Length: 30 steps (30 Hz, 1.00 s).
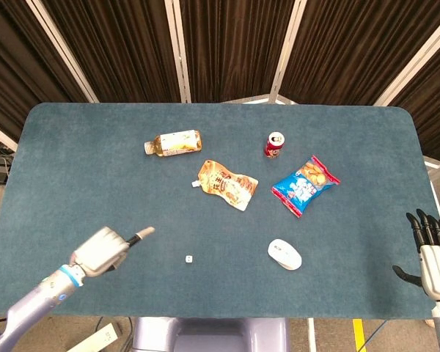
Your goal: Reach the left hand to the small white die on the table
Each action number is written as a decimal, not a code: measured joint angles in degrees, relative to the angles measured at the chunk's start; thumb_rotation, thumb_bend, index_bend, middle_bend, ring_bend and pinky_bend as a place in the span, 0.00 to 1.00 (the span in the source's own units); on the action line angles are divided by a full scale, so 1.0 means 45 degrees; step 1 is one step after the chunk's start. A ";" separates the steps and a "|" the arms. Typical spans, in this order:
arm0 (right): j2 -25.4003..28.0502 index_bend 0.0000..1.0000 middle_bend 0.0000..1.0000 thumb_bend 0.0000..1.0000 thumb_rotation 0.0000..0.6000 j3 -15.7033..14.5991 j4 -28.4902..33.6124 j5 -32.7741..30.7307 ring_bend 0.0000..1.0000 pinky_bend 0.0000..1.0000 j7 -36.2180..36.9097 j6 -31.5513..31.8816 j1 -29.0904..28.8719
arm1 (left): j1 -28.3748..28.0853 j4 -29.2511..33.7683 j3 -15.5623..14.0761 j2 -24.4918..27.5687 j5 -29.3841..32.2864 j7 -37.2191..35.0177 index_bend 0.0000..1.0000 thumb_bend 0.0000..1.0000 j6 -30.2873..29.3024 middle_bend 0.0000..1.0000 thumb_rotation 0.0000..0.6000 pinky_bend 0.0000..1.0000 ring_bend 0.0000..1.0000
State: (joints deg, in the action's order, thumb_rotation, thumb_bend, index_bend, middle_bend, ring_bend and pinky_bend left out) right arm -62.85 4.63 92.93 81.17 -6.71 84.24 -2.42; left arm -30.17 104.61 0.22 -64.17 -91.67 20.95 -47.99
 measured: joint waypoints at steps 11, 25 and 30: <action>0.0169 0.00 0.00 0.02 1.00 0.0079 0.0059 -0.0339 0.00 0.00 0.0117 0.0007 0.0110 | -0.1509 0.0319 0.0085 -0.1374 0.2017 0.2404 0.00 0.80 0.1957 0.80 1.00 0.84 0.83; 0.0268 0.00 0.00 0.02 1.00 0.0126 0.0132 -0.0502 0.00 0.00 0.0112 -0.0026 0.0139 | -0.2516 -0.0088 -0.0119 -0.2465 0.4107 0.3398 0.00 0.80 0.2653 0.80 1.00 0.84 0.83; 0.0259 0.00 0.00 0.02 1.00 0.0139 0.0122 -0.0562 0.00 0.00 0.0086 -0.0078 0.0122 | -0.2897 -0.0147 -0.0245 -0.2770 0.4777 0.3526 0.00 0.80 0.2731 0.80 1.00 0.84 0.83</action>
State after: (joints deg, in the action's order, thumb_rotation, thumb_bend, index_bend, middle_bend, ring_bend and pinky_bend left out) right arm -61.69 5.25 93.48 78.64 -6.32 83.89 -1.87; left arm -43.20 103.95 -0.88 -76.64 -70.17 36.82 -35.70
